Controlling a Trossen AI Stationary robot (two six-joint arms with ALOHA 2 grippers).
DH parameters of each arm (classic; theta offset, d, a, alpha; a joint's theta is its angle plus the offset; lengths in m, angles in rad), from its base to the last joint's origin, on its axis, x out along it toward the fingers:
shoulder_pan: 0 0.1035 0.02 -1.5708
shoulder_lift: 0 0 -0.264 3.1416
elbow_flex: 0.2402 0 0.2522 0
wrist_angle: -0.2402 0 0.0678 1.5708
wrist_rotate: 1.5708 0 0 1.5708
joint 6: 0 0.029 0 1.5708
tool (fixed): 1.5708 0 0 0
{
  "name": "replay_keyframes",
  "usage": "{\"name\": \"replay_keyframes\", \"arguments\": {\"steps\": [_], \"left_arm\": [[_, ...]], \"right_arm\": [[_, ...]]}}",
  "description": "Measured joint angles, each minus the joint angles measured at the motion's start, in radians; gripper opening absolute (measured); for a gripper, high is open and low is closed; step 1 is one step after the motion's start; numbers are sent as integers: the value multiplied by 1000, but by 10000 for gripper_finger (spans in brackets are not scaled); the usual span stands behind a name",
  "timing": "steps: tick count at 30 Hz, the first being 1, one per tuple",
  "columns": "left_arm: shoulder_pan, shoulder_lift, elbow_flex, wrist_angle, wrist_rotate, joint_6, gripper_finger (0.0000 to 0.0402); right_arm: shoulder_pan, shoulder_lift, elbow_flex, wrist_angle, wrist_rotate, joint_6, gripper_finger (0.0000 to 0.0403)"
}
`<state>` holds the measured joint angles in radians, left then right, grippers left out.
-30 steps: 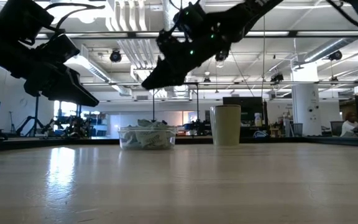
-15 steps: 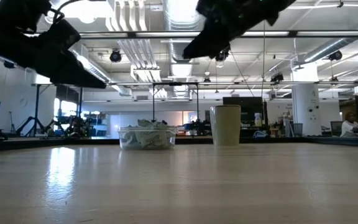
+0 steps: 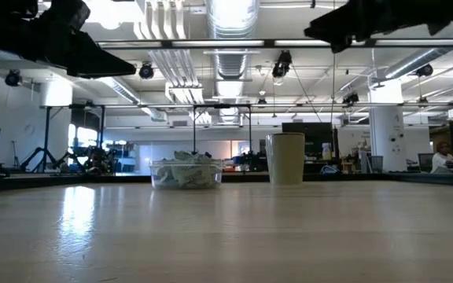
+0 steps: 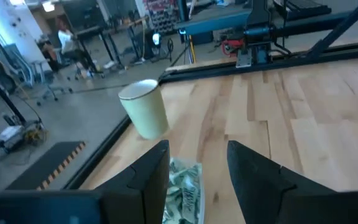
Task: Pick and place Stevia / Truvia into bins
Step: Return to Home Position
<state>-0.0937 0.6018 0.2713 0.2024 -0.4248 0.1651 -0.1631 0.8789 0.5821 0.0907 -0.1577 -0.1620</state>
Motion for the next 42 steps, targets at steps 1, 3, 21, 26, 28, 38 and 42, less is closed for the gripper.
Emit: {"name": "replay_keyframes", "arguments": {"steps": [1, 3, 21, 26, 28, 38, 42], "left_arm": [[0, -18, -7, 0, 0, 10, 146], [0, -46, -17, -3, 0, 32, 146], [0, -278, -169, 15, 9, 130, 146], [1, -381, -194, -12, 27, 132, 146], [0, -421, -200, -38, 35, 138, 146], [0, -575, -206, -188, 58, 136, 146], [0, -568, -196, -194, 61, 139, 146]], "right_arm": [[0, -41, -40, 39, 0, -2, 140], [0, -118, -118, 104, 0, -4, 139], [0, -310, -443, 403, 0, 10, 141], [-1, -310, -482, 418, 0, 12, 137], [-1, -325, -482, 421, 0, 11, 137], [-1, -517, -485, 278, 0, 23, 132], [-1, -603, -486, 208, 0, 27, 135]]}}
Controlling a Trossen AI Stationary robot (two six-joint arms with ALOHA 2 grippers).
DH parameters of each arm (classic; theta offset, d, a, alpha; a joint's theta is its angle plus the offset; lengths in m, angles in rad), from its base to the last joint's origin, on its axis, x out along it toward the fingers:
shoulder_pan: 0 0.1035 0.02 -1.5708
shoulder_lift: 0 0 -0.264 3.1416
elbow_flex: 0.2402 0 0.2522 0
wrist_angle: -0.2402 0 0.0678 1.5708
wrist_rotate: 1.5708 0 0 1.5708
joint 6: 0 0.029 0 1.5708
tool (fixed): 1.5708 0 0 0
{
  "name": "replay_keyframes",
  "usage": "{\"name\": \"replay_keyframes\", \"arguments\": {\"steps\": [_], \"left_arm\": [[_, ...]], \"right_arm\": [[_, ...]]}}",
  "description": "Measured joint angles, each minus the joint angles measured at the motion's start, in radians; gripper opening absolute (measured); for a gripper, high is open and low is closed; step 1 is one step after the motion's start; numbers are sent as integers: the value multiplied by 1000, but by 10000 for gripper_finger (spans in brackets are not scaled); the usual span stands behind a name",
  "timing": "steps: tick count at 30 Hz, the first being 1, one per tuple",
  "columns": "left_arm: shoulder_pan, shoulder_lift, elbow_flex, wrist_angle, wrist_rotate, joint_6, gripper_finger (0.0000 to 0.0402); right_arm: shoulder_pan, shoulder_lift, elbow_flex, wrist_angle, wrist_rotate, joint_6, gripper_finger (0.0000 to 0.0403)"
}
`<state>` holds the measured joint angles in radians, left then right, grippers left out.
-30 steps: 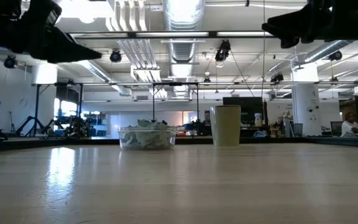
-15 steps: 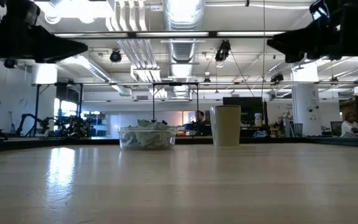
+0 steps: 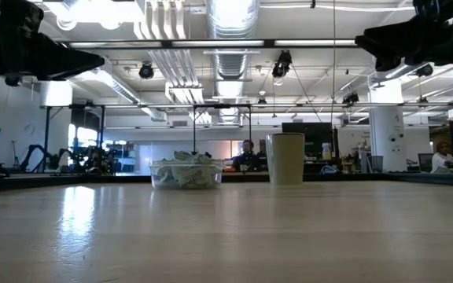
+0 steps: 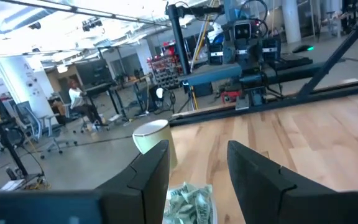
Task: Pick and place Stevia / Truvia into bins
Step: Return to Home Position
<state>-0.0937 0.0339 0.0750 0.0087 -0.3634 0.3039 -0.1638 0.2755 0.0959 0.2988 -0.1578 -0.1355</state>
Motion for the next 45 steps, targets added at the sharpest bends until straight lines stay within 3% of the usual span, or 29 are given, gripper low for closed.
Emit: {"name": "replay_keyframes", "arguments": {"steps": [14, 19, 27, 45], "left_arm": [[-1, -6, 74, -125, 154, 23, 146], [-1, -6, 60, -117, 155, 8, 146], [-1, -6, 29, -62, 162, -17, 146], [0, -6, -66, 97, 158, -90, 146]], "right_arm": [[0, -271, -3, -168, -13, 1, 128], [1, -270, -30, -145, -113, 14, 129], [0, -276, -84, -102, -105, 104, 126], [1, -274, -87, -197, -55, 211, 131]]}}
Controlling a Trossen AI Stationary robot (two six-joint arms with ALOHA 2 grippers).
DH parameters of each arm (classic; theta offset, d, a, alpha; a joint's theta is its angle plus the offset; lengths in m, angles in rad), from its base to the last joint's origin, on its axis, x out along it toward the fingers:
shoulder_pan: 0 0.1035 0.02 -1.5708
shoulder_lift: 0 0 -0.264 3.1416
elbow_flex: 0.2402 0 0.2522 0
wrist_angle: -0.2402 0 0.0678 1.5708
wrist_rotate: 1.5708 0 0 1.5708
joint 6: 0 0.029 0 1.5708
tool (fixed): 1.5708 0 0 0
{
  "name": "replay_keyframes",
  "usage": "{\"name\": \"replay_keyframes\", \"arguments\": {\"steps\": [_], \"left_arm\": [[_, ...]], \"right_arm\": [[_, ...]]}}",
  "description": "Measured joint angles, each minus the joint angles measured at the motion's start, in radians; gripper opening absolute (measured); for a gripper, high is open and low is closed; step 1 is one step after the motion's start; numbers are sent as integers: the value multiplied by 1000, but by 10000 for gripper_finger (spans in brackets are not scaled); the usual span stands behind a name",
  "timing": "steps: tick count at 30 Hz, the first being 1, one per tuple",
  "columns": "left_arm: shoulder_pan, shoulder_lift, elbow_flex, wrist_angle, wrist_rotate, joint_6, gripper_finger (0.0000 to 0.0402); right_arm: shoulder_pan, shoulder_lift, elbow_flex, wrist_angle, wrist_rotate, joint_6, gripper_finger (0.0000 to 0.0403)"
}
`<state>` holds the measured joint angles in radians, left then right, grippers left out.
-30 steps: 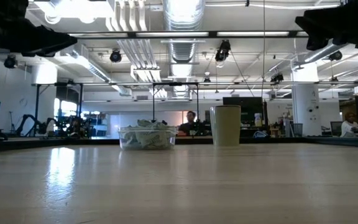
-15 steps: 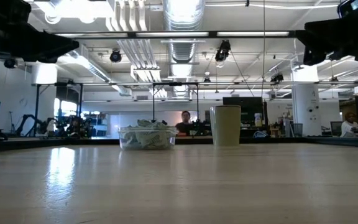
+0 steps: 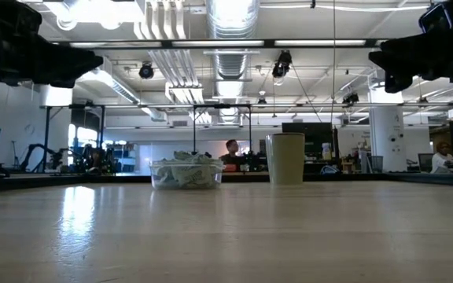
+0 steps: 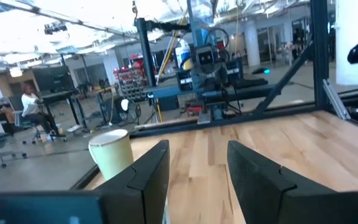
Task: Pick and place Stevia / Truvia into bins
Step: Return to Home Position
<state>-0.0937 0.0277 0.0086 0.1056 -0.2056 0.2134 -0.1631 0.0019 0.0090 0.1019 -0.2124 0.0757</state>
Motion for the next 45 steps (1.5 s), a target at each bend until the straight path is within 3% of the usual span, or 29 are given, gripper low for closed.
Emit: {"name": "replay_keyframes", "arguments": {"steps": [17, 21, 45], "left_arm": [[0, 19, -1, -9, -12, -24, 146], [0, 24, -2, -7, -11, 29, 146], [0, 29, -1, -9, -11, 29, 146]], "right_arm": [[-1, 0, 0, -34, 5, -127, 123], [-1, 4, 0, -64, 6, -149, 123], [-1, 7, 0, -62, 5, -78, 123]]}}
